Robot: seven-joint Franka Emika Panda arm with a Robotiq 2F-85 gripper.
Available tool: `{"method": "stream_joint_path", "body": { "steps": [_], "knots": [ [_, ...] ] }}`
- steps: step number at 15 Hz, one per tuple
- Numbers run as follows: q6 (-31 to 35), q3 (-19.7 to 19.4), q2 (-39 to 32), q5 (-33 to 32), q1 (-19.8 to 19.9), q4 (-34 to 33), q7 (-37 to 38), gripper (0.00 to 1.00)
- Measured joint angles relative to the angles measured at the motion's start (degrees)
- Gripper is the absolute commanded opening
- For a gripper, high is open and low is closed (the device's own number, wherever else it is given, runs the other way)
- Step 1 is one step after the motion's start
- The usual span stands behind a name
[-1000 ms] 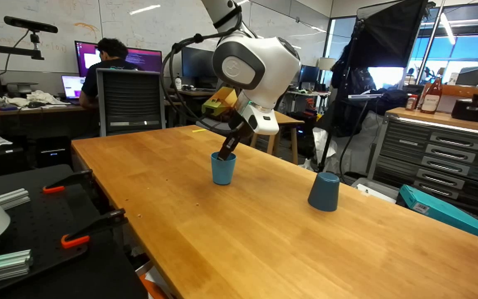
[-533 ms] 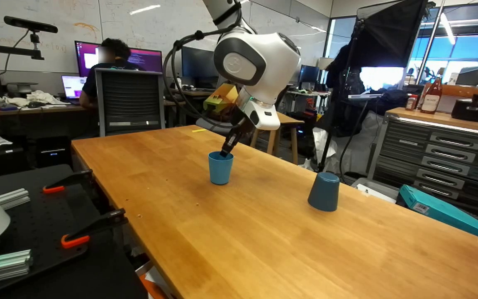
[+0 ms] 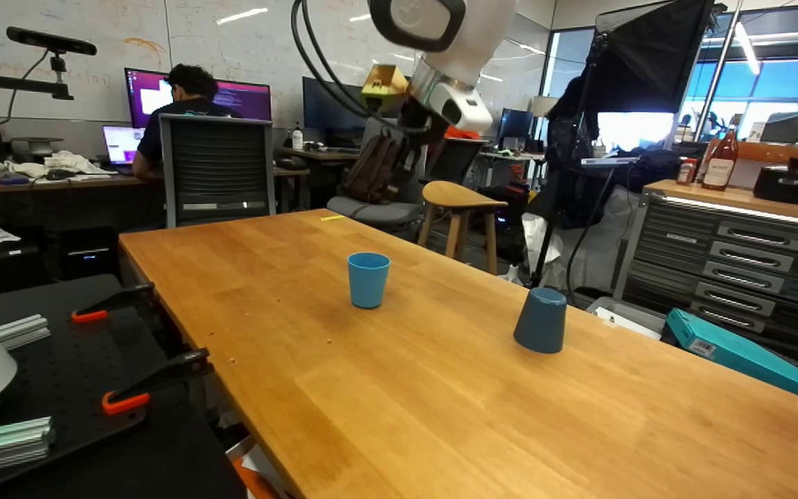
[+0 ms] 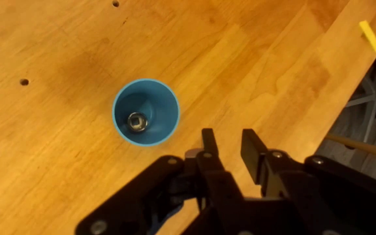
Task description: Put the silver object in the light blue cup
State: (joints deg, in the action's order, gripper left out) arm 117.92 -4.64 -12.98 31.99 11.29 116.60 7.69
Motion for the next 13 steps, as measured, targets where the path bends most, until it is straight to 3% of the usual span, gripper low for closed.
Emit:
{"method": "stream_joint_path", "body": {
  "steps": [5, 13],
  "knots": [
    [-7.48, -0.05, 11.26, -5.81, -0.50, -1.48, -2.19, 0.97],
    [-17.34, 0.03, 20.25, -11.48, -3.15, -1.82, -3.79, 1.00]
  ]
}}
